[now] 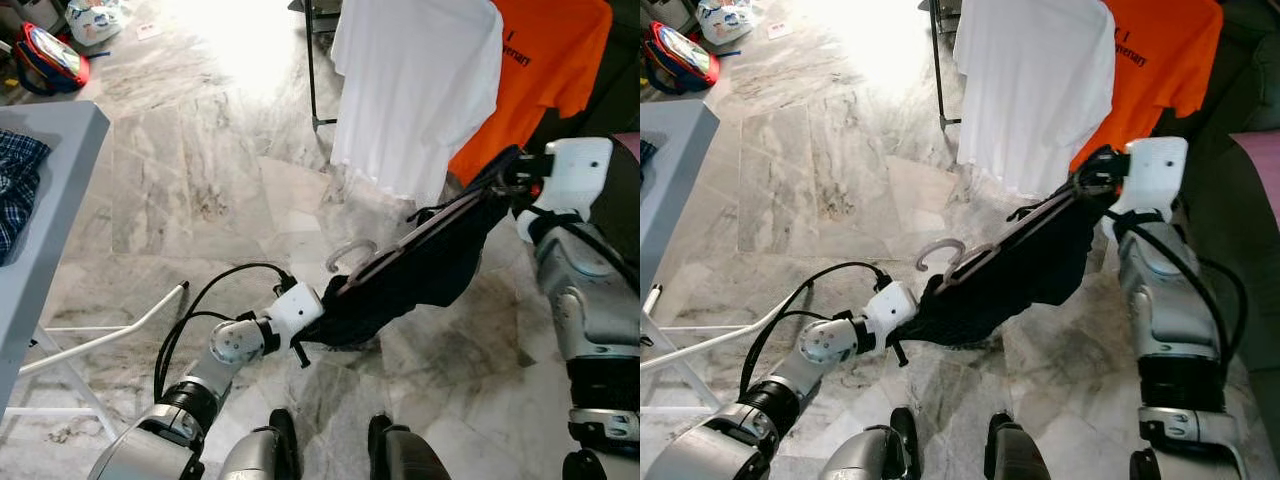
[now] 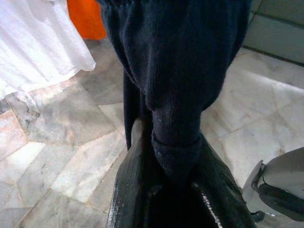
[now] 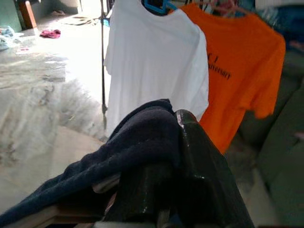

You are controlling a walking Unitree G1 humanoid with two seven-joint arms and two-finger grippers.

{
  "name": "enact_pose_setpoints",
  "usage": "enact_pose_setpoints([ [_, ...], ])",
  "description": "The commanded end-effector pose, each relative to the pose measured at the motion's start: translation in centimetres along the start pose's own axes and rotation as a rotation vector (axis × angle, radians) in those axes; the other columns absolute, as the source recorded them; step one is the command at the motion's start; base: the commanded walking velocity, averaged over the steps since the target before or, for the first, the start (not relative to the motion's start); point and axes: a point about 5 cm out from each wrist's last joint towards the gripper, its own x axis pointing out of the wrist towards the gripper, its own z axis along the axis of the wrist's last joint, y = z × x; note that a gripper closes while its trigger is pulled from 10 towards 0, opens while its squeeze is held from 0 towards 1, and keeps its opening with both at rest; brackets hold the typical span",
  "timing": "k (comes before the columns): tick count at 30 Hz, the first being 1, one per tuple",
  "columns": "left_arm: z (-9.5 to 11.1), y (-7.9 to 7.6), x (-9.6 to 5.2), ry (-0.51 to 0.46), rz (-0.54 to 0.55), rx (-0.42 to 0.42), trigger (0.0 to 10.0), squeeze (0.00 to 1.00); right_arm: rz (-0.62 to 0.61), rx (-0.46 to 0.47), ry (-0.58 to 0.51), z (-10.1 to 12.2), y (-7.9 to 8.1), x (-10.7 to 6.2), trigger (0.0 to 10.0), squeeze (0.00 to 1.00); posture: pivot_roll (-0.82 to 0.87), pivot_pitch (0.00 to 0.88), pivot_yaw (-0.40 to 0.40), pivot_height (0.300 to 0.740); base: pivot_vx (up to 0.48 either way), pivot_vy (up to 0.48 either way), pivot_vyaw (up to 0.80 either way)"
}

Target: Hang hanger

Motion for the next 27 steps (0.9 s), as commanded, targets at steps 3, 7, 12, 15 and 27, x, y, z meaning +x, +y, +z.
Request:
enact_pose_setpoints([
  [3, -0.6, -0.7, 0.1, 0.039, -0.033, -0.006, 0.0, 0.00, 0.032, 0.021, -0.055, 1.0, 1.4, 0.4, 0.0, 0.00, -0.14, 0.287, 0.054, 0.740, 0.000, 0.000, 0.00],
  [7, -0.3, -0.7, 0.4, 0.036, -0.035, -0.007, 0.0, 0.00, 0.086, 0.020, -0.066, 1.1, 2.8, 0.3, 0.0, 0.00, -0.14, 0.287, 0.055, 0.740, 0.000, 0.000, 0.00],
  [12, -0.6, -0.3, 0.5, 0.098, -0.002, -0.017, 0.0, 0.00, 0.219, 0.000, -0.079, 1.0, 4.6, -0.5, 0.0, 0.00, -0.14, 0.286, 0.057, 0.740, 0.000, 0.000, 0.00],
  [15, -1.0, 0.8, 0.0, 0.127, 0.084, -0.045, 0.0, 0.00, 0.101, -0.022, -0.020, -0.5, 1.9, -0.9, 0.0, 0.00, -0.14, 0.287, 0.058, 0.740, 0.000, 0.000, 0.00],
  [27, -3.3, 1.3, -1.7, 0.269, 0.141, -0.046, 0.0, 0.00, -0.215, -0.146, 0.022, -1.4, -4.4, -1.9, 0.0, 0.00, -0.15, 0.282, 0.066, 0.740, 0.000, 0.000, 0.00],
])
